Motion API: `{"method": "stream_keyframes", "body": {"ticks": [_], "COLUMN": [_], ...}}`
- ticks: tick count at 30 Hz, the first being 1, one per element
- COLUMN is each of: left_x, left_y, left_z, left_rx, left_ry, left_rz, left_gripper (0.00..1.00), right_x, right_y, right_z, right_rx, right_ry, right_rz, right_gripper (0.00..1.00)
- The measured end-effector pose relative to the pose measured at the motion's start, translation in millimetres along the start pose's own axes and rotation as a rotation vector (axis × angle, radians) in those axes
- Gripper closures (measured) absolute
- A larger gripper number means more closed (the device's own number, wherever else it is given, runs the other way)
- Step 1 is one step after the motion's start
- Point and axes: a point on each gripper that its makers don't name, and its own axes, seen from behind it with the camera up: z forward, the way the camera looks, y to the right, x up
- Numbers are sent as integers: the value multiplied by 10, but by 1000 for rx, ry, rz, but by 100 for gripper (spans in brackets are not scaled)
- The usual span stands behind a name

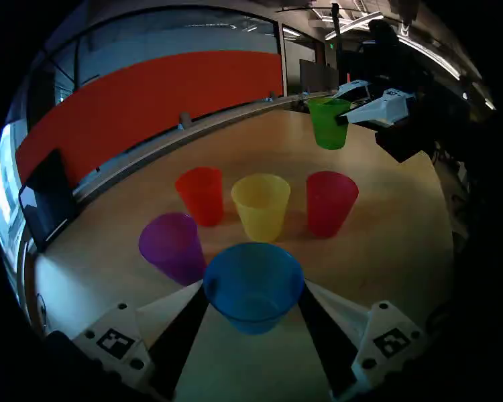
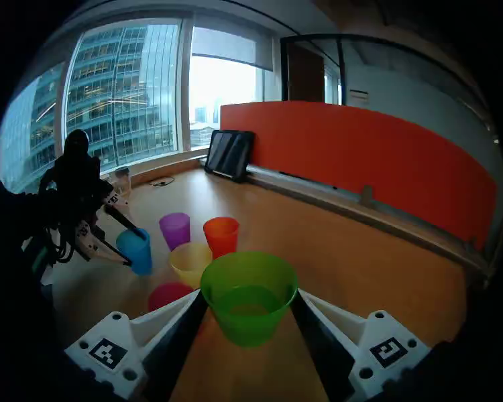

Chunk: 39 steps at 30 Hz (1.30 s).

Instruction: Pour water

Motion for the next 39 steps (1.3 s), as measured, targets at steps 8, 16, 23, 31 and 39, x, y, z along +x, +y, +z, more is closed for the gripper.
{"method": "stream_keyframes", "body": {"ticks": [8, 16, 23, 31, 39], "left_x": [-110, -193, -294, -364, -359], "left_y": [-27, -54, -77, -61, -43], "left_z": [62, 43, 16, -57, -156], "left_rx": [-4, -4, 8, 13, 24], "left_ry": [-15, -26, -55, -71, -58], "left_rz": [-13, -19, -12, -30, -56], "left_gripper": [13, 12, 12, 5, 4], "right_x": [-74, -139, -284, -536, -780], "right_y": [3, -12, -47, -113, -180], "right_z": [18, 41, 78, 110, 138], "right_rx": [-3, -4, -6, -1, 6], "right_ry": [-18, -32, -57, -98, -136], "right_rz": [2, -1, -3, 3, 2], "right_gripper": [11, 11, 11, 11, 11]}}
